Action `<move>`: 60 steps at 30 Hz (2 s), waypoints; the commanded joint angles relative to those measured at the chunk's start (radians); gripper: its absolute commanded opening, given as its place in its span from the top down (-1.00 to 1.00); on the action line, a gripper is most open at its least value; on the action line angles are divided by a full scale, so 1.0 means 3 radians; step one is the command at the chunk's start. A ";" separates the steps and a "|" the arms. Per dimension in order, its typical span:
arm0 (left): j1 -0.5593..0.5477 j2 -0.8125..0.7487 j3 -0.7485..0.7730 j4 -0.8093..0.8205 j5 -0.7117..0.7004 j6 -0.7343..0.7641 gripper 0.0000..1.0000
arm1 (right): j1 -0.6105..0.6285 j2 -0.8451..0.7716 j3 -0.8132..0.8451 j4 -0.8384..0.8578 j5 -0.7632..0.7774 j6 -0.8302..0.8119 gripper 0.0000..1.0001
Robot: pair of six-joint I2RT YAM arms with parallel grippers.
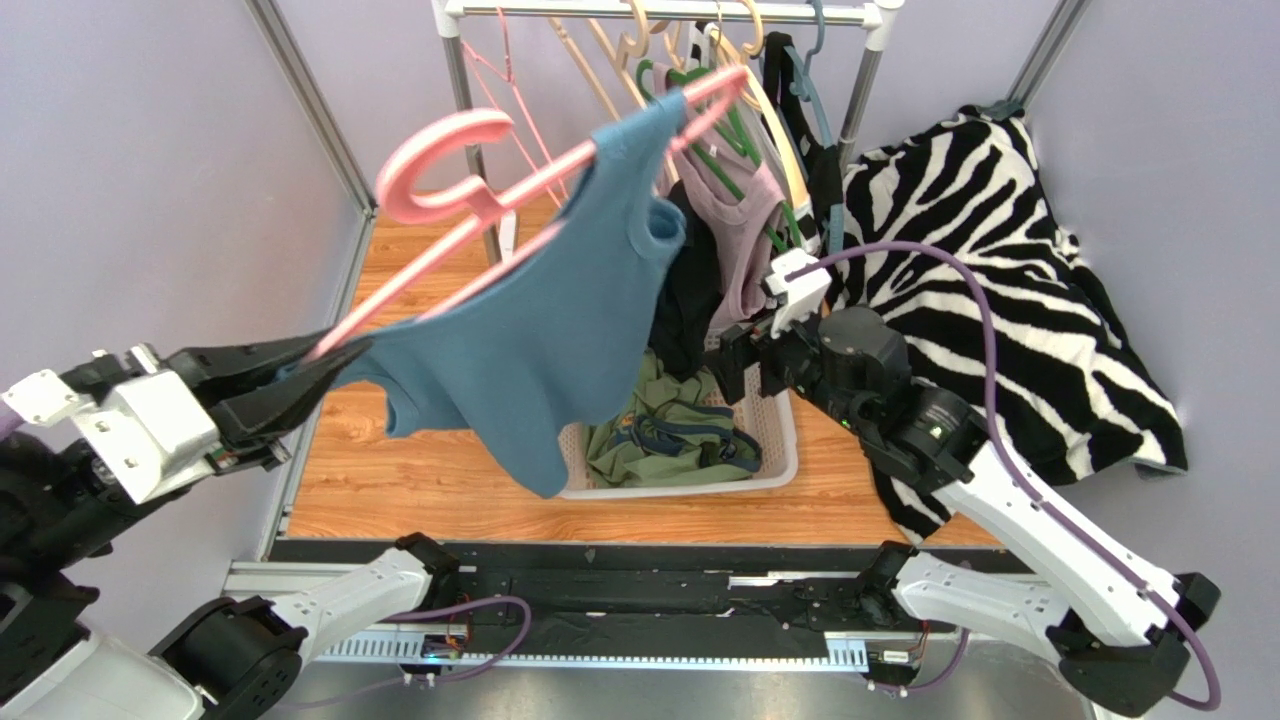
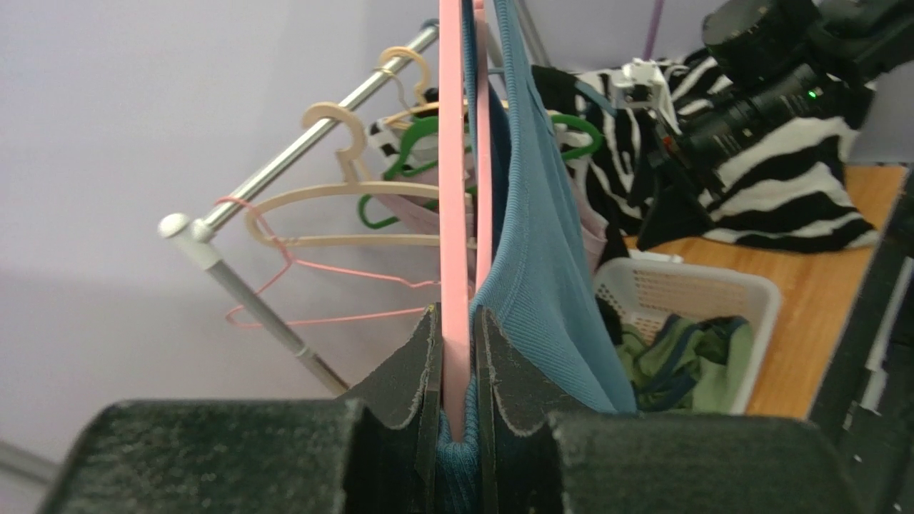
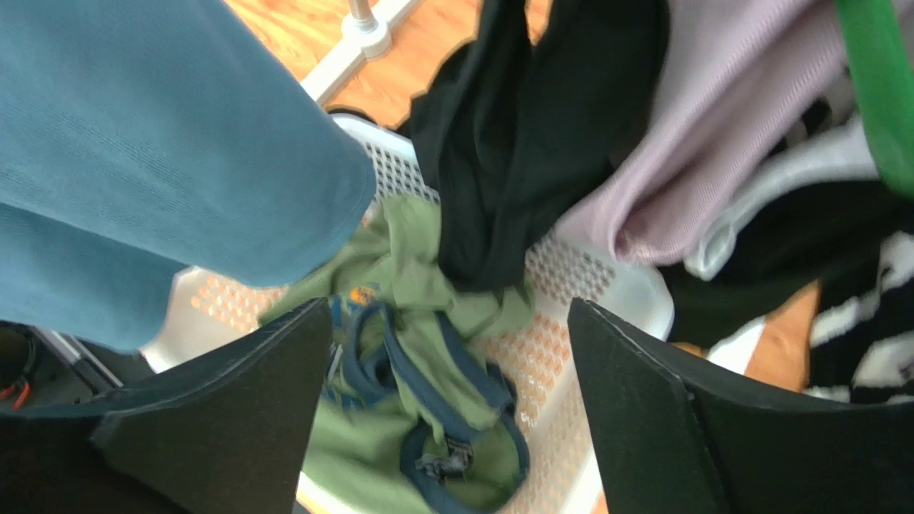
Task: Remove the tank top from the hanger
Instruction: Place the hanger at the clothesline, then remove the tank top from the hanger.
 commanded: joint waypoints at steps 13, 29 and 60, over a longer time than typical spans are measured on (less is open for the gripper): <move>0.0001 0.0522 -0.0599 0.0258 0.0575 0.0013 1.00 | 0.0013 -0.0713 0.0712 0.0373 -0.0314 0.0260 -0.75; -0.0316 0.0456 -0.0680 0.0186 0.0565 -0.0028 1.00 | 0.0007 -0.0278 0.0686 0.0746 -0.0238 0.0551 -0.70; -0.0326 0.0410 -0.0931 0.0422 0.0182 0.0105 1.00 | 0.0007 -0.0717 0.0666 0.0496 0.0338 0.0680 1.00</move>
